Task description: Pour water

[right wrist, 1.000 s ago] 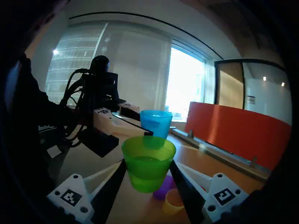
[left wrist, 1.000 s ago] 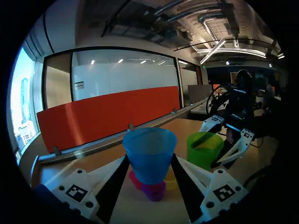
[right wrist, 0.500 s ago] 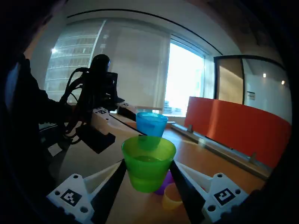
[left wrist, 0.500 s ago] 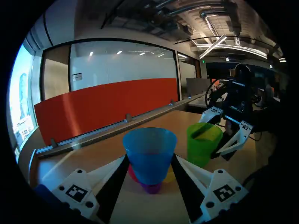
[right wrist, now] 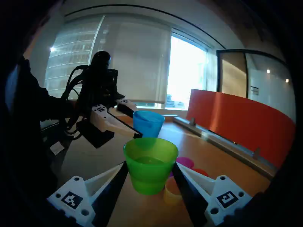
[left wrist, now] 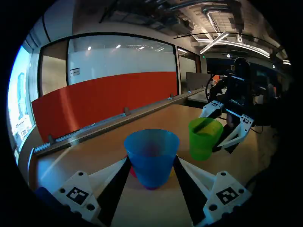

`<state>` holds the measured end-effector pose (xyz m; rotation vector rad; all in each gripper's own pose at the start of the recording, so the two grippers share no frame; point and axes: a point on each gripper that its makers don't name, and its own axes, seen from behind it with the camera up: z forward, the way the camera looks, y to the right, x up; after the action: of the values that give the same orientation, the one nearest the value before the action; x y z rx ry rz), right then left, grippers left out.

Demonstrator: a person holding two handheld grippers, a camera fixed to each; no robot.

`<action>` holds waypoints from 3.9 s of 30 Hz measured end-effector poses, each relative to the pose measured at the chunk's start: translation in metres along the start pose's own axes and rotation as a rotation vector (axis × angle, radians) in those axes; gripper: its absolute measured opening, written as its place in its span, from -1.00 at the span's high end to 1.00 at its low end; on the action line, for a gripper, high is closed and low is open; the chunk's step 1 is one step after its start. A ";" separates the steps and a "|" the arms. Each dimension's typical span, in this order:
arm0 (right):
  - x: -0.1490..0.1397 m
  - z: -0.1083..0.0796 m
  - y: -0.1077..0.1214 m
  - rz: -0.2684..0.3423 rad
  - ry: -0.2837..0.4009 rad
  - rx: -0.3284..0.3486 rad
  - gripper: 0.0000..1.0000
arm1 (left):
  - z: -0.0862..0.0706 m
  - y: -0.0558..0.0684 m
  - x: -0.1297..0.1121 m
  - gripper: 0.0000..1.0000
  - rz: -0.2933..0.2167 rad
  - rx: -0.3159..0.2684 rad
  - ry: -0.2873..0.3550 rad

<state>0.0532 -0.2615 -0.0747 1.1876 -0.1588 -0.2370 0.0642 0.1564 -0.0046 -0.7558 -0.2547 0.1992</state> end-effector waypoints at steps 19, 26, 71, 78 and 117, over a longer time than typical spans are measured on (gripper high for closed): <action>-0.031 -0.012 0.006 0.034 -0.090 0.013 -0.71 | 0.007 0.011 -0.026 -0.57 -0.007 -0.048 -0.066; -0.043 -0.015 0.009 0.034 -0.127 0.017 -0.72 | 0.010 0.017 -0.041 -0.57 -0.002 -0.067 -0.099; -0.104 -0.020 0.017 0.058 -0.256 0.038 -0.72 | 0.018 0.038 -0.116 -0.59 0.050 -0.146 -0.272; -0.112 -0.019 0.018 0.057 -0.271 0.043 -0.72 | 0.019 0.038 -0.120 -0.59 0.053 -0.152 -0.283; -0.144 -0.013 0.007 0.023 -0.353 0.101 -0.79 | 0.028 0.044 -0.144 -0.60 0.142 -0.206 -0.383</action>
<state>-0.0817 -0.2096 -0.0729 1.2359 -0.4974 -0.4218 -0.0848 0.1672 -0.0375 -0.9390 -0.5917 0.4591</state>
